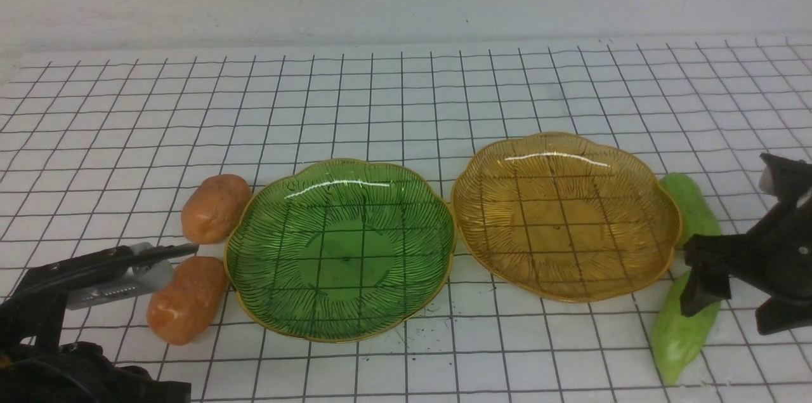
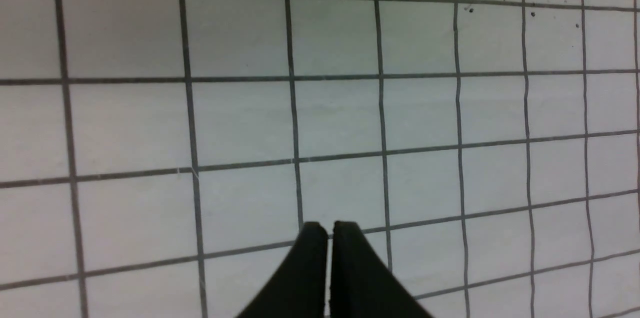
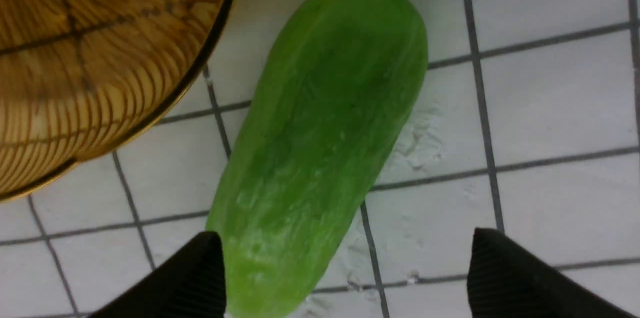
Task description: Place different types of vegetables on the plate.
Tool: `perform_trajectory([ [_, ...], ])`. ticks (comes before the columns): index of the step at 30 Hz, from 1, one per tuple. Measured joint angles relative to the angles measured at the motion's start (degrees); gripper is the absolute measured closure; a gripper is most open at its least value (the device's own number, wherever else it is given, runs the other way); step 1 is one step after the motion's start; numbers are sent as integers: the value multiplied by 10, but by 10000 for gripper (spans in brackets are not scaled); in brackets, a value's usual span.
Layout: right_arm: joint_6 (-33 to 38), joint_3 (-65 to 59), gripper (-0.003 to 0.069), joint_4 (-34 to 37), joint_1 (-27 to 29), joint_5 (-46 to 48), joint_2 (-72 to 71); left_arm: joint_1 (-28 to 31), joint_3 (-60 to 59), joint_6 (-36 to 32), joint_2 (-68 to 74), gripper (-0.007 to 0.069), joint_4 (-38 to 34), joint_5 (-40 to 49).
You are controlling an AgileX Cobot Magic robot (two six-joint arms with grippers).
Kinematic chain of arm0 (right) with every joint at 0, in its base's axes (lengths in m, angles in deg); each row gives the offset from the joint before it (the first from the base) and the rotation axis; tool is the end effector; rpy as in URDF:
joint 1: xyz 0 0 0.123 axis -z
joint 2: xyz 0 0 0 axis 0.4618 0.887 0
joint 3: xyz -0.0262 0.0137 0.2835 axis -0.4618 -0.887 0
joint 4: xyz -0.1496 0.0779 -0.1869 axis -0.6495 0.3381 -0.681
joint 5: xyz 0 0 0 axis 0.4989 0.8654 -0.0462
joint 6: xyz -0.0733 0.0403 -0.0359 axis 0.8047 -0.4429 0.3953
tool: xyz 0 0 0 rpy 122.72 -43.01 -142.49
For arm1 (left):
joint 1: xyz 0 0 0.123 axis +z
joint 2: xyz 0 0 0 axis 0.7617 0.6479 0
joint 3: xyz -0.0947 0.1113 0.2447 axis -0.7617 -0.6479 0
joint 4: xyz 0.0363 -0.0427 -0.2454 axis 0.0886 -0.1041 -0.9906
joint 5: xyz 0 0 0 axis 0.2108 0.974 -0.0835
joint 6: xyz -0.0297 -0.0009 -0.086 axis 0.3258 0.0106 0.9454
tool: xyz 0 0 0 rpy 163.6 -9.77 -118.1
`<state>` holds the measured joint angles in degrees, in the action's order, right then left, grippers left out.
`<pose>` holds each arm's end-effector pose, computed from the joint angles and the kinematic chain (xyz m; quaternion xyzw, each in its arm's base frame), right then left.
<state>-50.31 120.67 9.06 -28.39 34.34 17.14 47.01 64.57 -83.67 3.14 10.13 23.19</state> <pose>0.2810 0.0206 0.1929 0.1019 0.9904 0.0917 0.0162 0.1441 -0.0378 0.2296 -0.0170 0.9622 -0.1907 0.1936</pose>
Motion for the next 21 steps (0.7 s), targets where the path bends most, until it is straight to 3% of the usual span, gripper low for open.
perform_trajectory([
  [8,-1,3,62,13,-1,-69,50,0,0,0,0,628,0,0],
  [17,-1,4,82,-22,-1,-62,68,0,0,0,0,628,0,0],
  [21,0,7,195,-68,-1,-30,68,0,0,0,0,628,0,0],
])
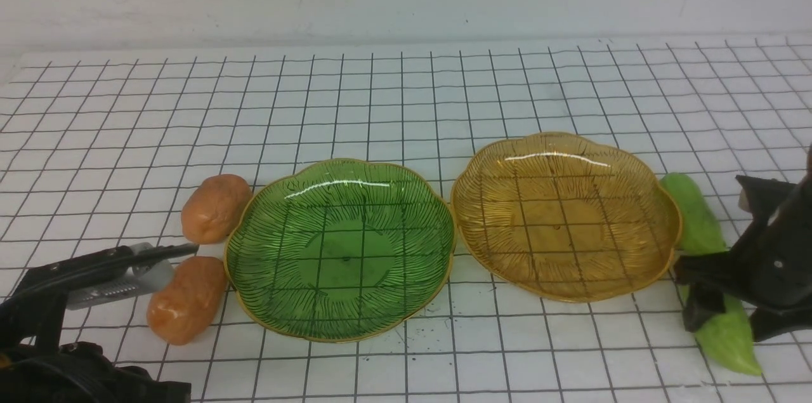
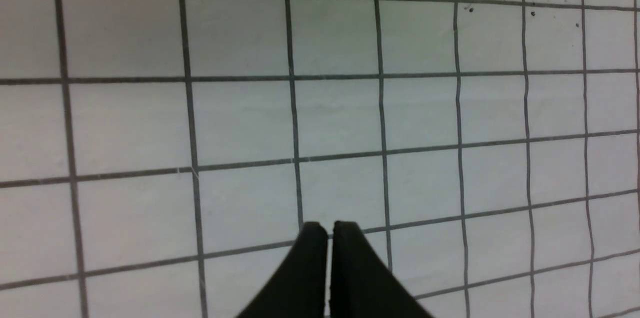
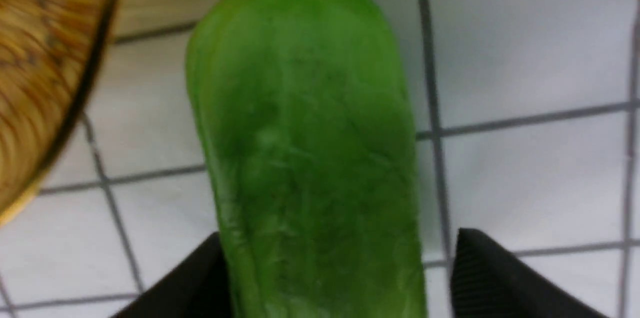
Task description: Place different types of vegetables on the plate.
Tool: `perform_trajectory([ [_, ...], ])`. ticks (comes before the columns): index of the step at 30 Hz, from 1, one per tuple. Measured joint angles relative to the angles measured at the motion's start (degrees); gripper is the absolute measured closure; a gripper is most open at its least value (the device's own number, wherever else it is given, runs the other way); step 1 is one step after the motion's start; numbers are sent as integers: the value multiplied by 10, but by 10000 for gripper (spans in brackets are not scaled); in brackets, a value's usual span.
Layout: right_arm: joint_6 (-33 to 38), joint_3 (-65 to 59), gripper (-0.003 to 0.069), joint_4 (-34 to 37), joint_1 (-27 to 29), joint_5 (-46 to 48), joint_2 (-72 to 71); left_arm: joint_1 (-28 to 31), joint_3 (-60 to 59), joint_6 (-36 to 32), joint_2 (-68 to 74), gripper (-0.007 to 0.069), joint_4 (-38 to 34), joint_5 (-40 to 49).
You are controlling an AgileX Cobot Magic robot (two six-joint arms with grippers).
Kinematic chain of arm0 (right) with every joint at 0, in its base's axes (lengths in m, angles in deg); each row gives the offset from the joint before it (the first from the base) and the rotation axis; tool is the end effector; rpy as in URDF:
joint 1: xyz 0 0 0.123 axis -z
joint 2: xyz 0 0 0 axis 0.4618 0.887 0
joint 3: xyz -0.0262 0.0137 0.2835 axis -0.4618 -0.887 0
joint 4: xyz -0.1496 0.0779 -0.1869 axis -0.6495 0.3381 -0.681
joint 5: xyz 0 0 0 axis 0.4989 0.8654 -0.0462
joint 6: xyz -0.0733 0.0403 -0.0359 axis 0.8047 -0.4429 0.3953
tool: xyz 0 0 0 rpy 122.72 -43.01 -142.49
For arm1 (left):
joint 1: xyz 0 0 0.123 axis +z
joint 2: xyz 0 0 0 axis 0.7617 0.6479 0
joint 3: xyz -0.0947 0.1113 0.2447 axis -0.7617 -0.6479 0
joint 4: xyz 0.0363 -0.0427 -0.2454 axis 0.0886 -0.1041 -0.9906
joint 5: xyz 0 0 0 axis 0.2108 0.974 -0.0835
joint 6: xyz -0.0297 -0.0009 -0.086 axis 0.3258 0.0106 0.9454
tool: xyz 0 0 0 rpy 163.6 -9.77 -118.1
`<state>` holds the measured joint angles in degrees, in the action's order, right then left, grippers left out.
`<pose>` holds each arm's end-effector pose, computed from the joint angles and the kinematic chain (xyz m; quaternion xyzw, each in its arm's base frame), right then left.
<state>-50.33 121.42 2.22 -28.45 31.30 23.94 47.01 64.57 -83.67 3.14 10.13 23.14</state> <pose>0.2944 0.0121 0.1605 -0.0710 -0.9967 -0.0391 0.0071 0.1442 -0.0378 0.2296 -0.0171 0.9621 -0.1906 0.1940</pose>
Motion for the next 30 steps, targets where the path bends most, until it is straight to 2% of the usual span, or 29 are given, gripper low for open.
perform_trajectory([
  [1,0,0,243,-7,0,6,0,0,0,0,0,628,0,0],
  [3,1,4,273,-16,0,18,0,0,0,0,0,628,0,0],
  [10,1,36,272,-45,0,86,-13,0,0,-16,0,628,0,0],
  [12,1,54,272,-54,0,132,-47,0,0,-20,0,628,0,0],
  [15,1,74,272,-46,0,149,-85,0,0,-21,0,628,0,0],
  [18,30,105,272,48,-2,123,-119,0,0,-22,0,628,0,0],
  [20,102,126,272,138,-20,82,-114,0,0,-22,0,628,0,0],
  [23,173,133,272,214,-47,29,-92,0,0,-22,0,628,0,0],
  [25,212,135,272,247,-77,-37,-65,0,0,-22,0,628,0,0],
  [30,233,135,272,244,-108,-133,-15,0,0,-19,0,628,0,1],
])
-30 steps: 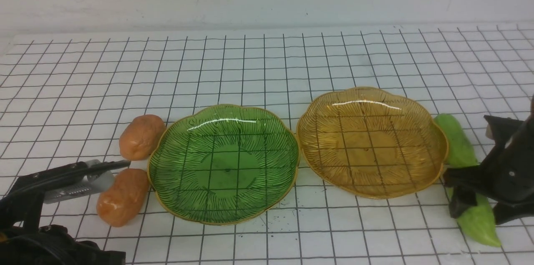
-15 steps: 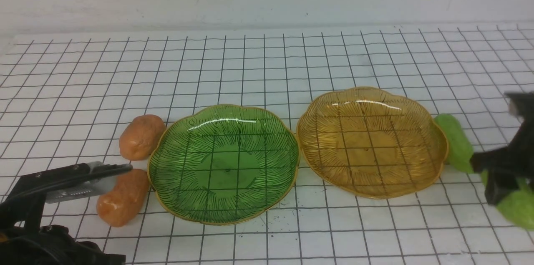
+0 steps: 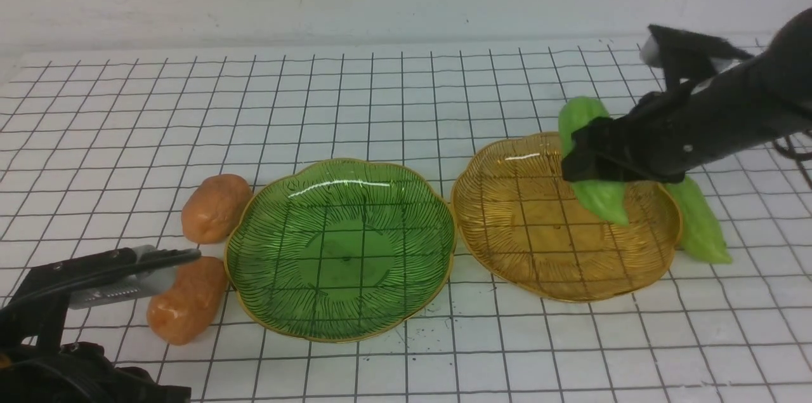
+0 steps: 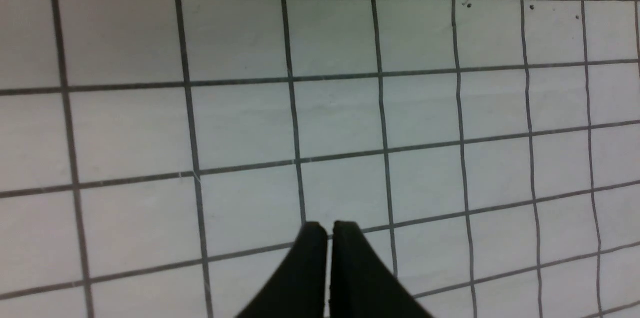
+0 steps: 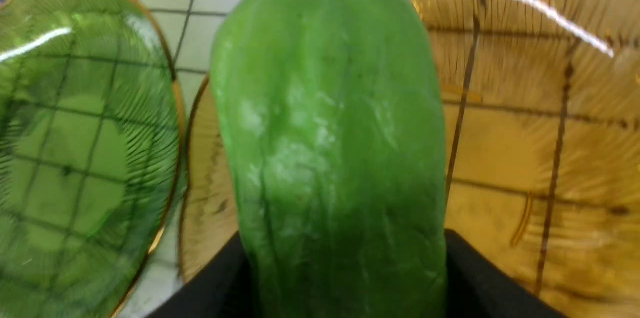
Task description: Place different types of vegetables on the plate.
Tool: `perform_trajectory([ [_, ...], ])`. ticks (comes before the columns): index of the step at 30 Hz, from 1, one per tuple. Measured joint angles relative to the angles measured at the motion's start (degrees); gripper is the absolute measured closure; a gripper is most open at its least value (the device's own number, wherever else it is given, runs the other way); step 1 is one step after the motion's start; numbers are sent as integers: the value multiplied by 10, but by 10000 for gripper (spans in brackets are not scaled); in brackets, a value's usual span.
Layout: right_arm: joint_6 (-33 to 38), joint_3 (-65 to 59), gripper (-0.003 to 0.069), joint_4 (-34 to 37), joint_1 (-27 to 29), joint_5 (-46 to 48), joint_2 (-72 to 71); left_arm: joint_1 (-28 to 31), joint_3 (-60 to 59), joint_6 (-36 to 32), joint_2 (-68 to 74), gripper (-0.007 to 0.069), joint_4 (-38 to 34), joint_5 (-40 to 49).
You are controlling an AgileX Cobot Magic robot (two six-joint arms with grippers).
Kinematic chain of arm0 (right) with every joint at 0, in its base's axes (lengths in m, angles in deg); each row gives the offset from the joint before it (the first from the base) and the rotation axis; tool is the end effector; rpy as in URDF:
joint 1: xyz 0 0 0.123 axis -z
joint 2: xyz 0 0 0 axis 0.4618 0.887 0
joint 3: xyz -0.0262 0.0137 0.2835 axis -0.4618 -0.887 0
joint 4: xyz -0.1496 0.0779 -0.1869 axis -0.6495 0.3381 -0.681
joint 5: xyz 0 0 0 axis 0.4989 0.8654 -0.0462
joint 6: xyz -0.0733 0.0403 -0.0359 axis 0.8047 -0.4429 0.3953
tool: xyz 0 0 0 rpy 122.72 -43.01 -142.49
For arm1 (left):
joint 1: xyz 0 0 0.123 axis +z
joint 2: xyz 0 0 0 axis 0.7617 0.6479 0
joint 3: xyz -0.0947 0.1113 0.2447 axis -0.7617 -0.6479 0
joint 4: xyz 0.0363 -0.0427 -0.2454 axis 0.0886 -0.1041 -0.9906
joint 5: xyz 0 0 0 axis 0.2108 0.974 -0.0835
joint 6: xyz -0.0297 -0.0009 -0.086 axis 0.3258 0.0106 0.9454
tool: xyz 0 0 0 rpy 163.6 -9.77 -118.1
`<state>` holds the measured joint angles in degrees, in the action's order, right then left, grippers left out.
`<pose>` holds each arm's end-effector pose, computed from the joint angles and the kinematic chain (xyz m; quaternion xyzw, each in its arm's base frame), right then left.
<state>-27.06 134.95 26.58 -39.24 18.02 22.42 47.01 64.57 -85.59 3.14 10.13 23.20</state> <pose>0.3502 0.1014 0.2384 -0.0830 0.9475 0.1914 0.2422 0.1441 -0.0378 0.2296 -0.0008 0.9624 -0.1875 0.1967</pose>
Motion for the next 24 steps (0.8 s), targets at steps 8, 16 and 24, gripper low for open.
perform_trajectory([
  [8,4,0,218,-42,-6,-34,44,0,0,1,0,628,0,13],
  [16,-7,7,33,-70,-5,-25,43,0,0,1,0,628,0,14],
  [24,-73,91,34,-157,64,104,37,0,0,1,0,628,0,19],
])
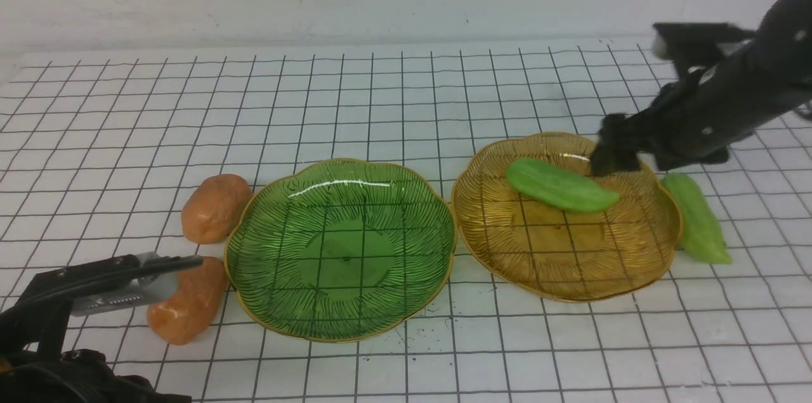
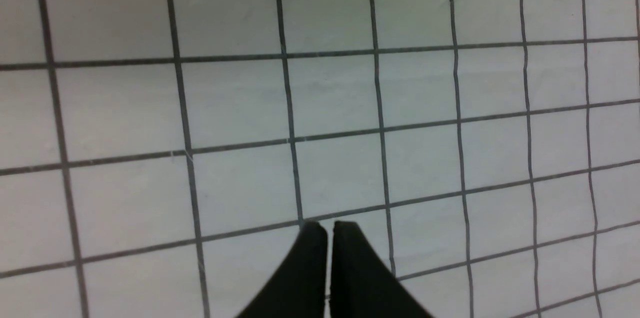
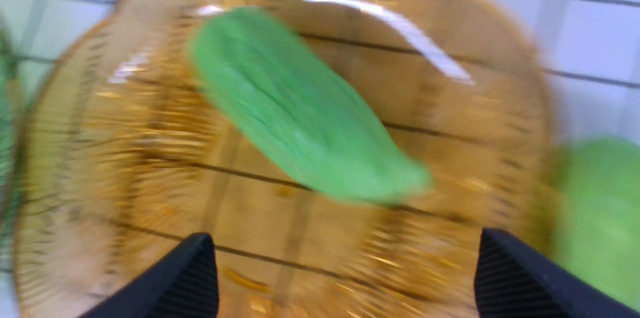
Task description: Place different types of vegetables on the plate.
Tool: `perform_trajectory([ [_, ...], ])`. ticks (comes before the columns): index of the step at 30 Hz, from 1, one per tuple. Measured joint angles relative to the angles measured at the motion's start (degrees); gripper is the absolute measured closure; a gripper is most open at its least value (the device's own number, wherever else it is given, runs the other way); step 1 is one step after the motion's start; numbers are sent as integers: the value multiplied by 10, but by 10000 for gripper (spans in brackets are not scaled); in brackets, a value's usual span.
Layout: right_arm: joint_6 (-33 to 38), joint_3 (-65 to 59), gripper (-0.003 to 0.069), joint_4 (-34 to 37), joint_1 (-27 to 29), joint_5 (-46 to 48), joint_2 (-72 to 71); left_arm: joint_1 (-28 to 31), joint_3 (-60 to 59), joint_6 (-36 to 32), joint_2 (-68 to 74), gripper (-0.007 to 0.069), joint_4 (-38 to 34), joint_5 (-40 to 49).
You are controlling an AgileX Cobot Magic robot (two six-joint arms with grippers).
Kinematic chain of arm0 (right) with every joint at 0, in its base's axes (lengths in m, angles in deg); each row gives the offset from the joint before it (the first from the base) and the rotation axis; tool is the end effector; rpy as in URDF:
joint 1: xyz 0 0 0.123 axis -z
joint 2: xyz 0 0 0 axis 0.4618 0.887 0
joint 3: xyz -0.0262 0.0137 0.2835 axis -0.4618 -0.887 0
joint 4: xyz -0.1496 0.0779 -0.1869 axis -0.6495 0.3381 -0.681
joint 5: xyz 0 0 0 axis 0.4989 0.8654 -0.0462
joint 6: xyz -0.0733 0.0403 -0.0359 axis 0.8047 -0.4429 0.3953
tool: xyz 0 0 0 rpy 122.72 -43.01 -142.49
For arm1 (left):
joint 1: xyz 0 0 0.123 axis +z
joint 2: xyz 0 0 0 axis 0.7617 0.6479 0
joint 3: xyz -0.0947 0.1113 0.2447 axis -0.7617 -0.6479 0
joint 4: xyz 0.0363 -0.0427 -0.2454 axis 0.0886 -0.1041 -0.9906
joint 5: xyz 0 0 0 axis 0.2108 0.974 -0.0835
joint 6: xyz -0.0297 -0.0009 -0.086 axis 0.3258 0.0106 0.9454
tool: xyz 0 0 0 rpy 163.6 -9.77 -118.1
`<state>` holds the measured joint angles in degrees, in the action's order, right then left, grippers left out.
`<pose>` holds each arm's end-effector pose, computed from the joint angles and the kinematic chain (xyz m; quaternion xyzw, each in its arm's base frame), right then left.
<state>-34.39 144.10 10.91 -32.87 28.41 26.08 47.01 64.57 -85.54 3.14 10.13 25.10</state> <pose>0.3750 0.0523 0.2477 -0.0710 0.9718 0.1000 0.2013 0.1413 -0.0386 0.2288 0.0025 0.9648 -0.1909 0.1810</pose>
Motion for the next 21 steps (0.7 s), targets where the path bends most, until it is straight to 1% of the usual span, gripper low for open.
perform_trajectory([
  [3,-36,8,56,-46,42,43,-3,0,0,0,0,628,0,3],
  [4,-39,8,56,-49,42,46,-3,0,0,0,0,628,0,3],
  [5,-58,8,67,-69,68,72,-3,0,0,0,0,628,0,6],
  [7,-84,8,74,-85,101,125,-3,0,0,0,0,628,0,8],
  [8,-85,8,74,-86,107,130,-3,0,0,0,0,628,0,8],
  [10,-91,8,76,-94,134,191,-3,0,0,0,0,628,0,8],
  [12,-85,8,76,-95,143,208,-3,0,0,0,0,628,-1,8],
  [15,-59,8,78,-77,140,218,-3,0,0,0,0,628,-1,9],
  [17,-41,8,79,-74,119,219,-3,0,0,-1,0,628,-2,9],
  [18,-38,8,79,-74,117,219,-2,0,0,-1,0,628,-2,9],
  [21,-15,8,79,-101,81,201,13,0,0,-2,0,628,-2,9],
])
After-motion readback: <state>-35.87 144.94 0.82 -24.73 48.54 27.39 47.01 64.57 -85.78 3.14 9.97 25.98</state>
